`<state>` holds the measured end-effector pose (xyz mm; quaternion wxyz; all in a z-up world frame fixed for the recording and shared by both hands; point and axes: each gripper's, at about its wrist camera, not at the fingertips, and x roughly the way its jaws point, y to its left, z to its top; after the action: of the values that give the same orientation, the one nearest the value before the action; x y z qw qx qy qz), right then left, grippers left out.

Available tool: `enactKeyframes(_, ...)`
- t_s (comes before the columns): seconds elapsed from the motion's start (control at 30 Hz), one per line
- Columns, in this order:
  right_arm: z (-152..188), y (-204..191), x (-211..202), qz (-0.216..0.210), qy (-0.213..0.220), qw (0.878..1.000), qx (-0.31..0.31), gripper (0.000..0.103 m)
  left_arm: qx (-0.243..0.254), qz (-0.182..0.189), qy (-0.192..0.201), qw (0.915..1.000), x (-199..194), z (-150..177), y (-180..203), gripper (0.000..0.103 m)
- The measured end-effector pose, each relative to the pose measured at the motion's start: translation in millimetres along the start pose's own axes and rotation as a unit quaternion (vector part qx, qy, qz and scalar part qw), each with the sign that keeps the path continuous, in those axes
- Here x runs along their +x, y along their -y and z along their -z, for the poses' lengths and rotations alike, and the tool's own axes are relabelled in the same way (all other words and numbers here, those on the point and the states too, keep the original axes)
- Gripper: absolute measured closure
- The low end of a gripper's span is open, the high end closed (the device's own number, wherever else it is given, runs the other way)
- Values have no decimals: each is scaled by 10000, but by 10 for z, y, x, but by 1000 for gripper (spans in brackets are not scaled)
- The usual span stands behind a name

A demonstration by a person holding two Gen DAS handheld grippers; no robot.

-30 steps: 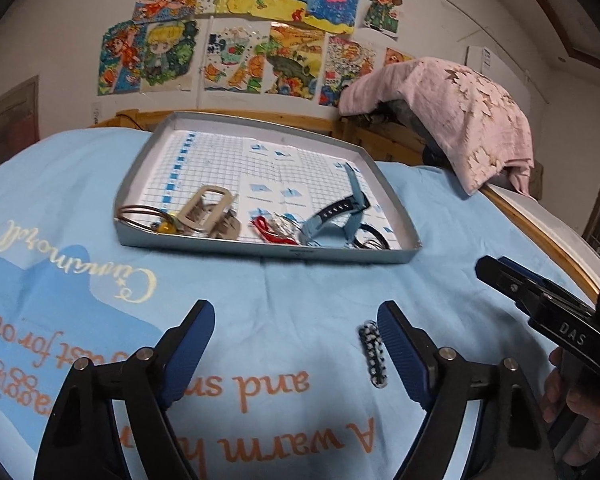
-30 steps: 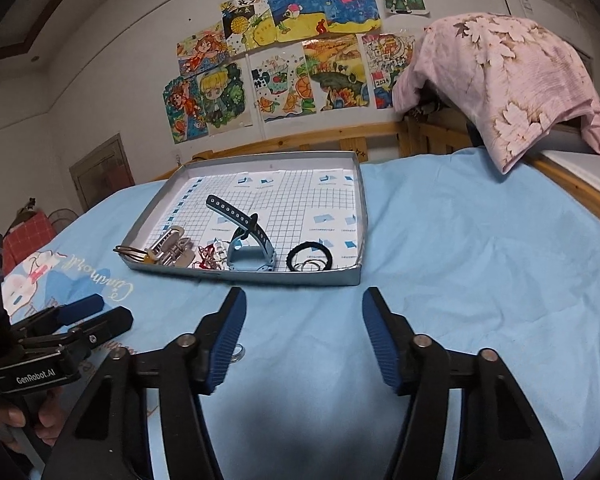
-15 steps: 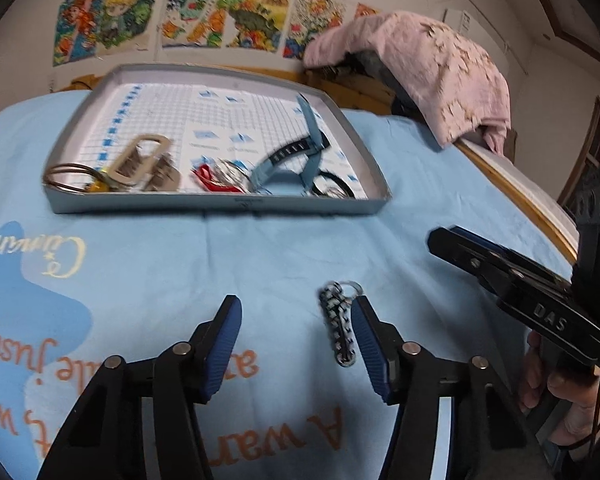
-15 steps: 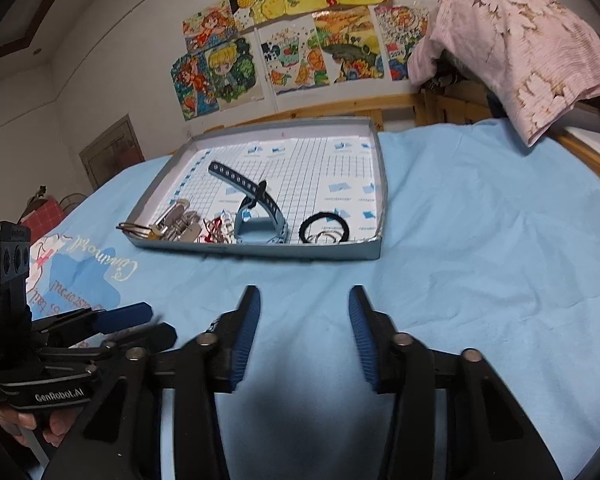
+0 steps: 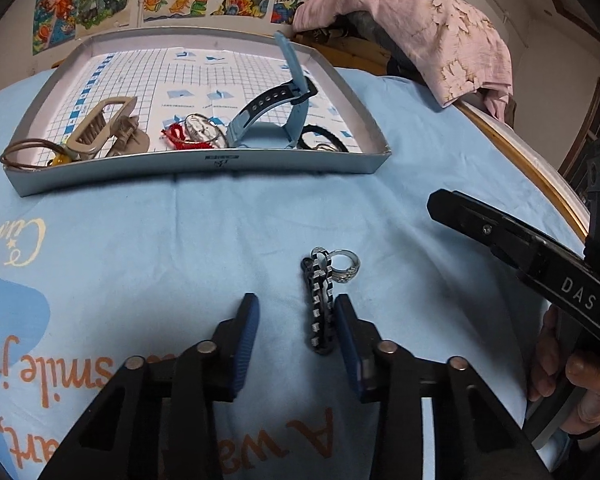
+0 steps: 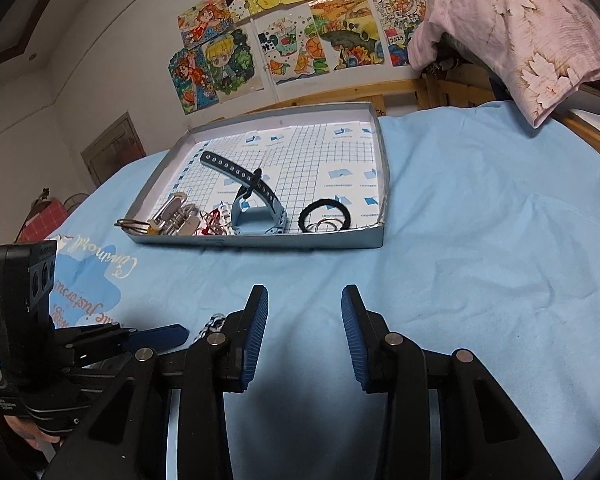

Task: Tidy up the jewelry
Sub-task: 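Grasp the black-bead keychain with the left tool while the right tool approaches the small silver ring, then close the right tool on the small silver ring while the left tool lifts the keychain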

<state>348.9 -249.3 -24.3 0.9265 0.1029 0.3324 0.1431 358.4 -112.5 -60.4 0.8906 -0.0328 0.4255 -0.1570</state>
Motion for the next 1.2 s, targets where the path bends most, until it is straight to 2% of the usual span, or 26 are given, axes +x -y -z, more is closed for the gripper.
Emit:
enactKeyframes(0.07,3,4,38,-13,-79,10000,-21,69,-74,-10,-15,10000,11,-3,-34,78)
enactKeyframes(0.33,59,-83,269,-115,-555,9982,-214,69,-289,75,-49,9995,78,-33,-171,87)
enactKeyframes(0.47,74,-148,312,-259,-645,9970,-330,69,-453,96,-66,9989,103,-38,-259,96)
enactKeyframes(0.6,83,-209,332,-344,-691,9960,-452,69,-578,124,-42,9982,89,-19,-329,98)
enactKeyframes(0.87,94,-280,374,-379,-752,9947,-593,69,-710,-53,104,9974,35,-41,-398,98)
enactKeyframes(1.13,140,-449,482,-441,-996,9895,-946,69,-874,-118,180,9959,10,-71,-499,98)
enactKeyframes(1.2,139,-457,524,-422,-1059,9888,-959,73,-894,-89,181,9958,15,-73,-503,98)
